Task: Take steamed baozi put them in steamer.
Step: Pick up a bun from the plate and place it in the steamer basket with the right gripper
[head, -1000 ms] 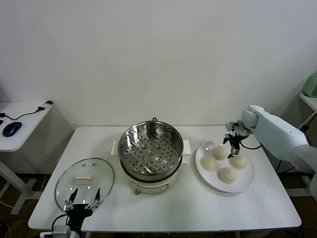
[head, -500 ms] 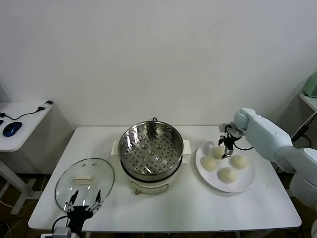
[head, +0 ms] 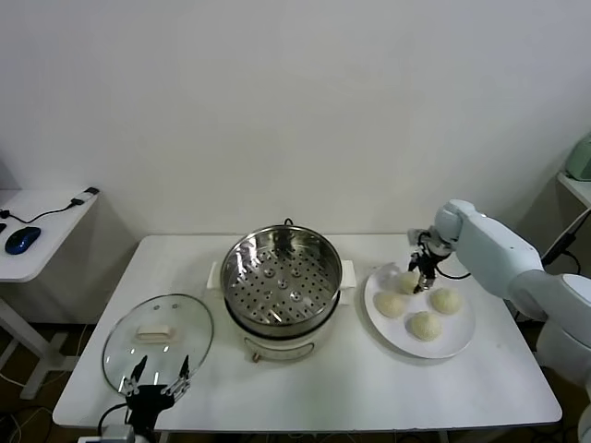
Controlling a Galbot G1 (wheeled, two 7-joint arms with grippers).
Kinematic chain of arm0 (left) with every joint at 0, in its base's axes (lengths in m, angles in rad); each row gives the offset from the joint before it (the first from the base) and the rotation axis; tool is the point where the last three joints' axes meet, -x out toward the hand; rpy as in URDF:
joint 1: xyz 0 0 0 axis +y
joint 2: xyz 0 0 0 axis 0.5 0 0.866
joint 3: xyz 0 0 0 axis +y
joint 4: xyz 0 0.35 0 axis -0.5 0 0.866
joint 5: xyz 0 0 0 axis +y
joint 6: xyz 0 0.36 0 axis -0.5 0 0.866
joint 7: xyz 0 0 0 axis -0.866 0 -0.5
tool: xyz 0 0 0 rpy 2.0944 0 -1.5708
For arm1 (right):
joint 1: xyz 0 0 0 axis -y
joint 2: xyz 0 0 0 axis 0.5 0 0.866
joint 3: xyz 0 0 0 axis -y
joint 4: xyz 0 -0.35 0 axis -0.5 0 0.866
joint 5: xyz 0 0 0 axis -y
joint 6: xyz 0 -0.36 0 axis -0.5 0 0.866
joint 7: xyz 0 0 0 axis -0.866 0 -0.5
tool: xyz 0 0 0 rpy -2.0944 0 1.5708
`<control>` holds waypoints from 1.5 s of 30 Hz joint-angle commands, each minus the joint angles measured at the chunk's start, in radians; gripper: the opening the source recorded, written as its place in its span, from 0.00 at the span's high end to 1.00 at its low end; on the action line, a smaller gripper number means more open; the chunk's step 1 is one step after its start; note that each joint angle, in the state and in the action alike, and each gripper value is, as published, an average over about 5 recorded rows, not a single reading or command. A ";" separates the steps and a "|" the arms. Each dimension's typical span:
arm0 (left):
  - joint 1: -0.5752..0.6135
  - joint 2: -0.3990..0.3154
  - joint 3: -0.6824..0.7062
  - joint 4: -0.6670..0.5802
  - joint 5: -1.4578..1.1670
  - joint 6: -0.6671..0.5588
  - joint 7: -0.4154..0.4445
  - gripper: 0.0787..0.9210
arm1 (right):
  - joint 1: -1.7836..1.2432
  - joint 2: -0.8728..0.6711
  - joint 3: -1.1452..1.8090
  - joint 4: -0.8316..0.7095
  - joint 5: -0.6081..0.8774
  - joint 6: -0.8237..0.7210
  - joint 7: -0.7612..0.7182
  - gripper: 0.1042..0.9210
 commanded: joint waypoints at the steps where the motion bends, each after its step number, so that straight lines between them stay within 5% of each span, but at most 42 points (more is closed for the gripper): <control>1: 0.000 -0.001 0.000 -0.002 0.001 0.002 0.000 0.12 | 0.205 -0.068 -0.213 0.200 0.174 -0.010 -0.017 0.34; 9: -0.002 -0.002 0.001 -0.015 0.000 0.005 -0.001 0.12 | 0.645 -0.005 -0.494 0.496 0.388 0.063 -0.030 0.35; 17: -0.001 -0.001 0.005 -0.036 0.004 0.011 0.004 0.12 | 0.799 0.206 -0.541 0.758 0.414 0.323 -0.027 0.35; 23: 0.000 -0.002 0.008 -0.034 0.009 0.011 0.006 0.12 | 0.672 0.298 -0.516 0.701 0.210 0.548 -0.009 0.35; 33: 0.001 -0.003 0.005 -0.036 0.010 0.010 0.006 0.12 | 0.339 0.344 -0.384 0.458 -0.164 0.643 0.057 0.35; 45: -0.003 -0.006 0.015 -0.019 0.020 0.006 0.004 0.12 | 0.222 0.408 -0.267 0.252 -0.309 0.677 0.132 0.35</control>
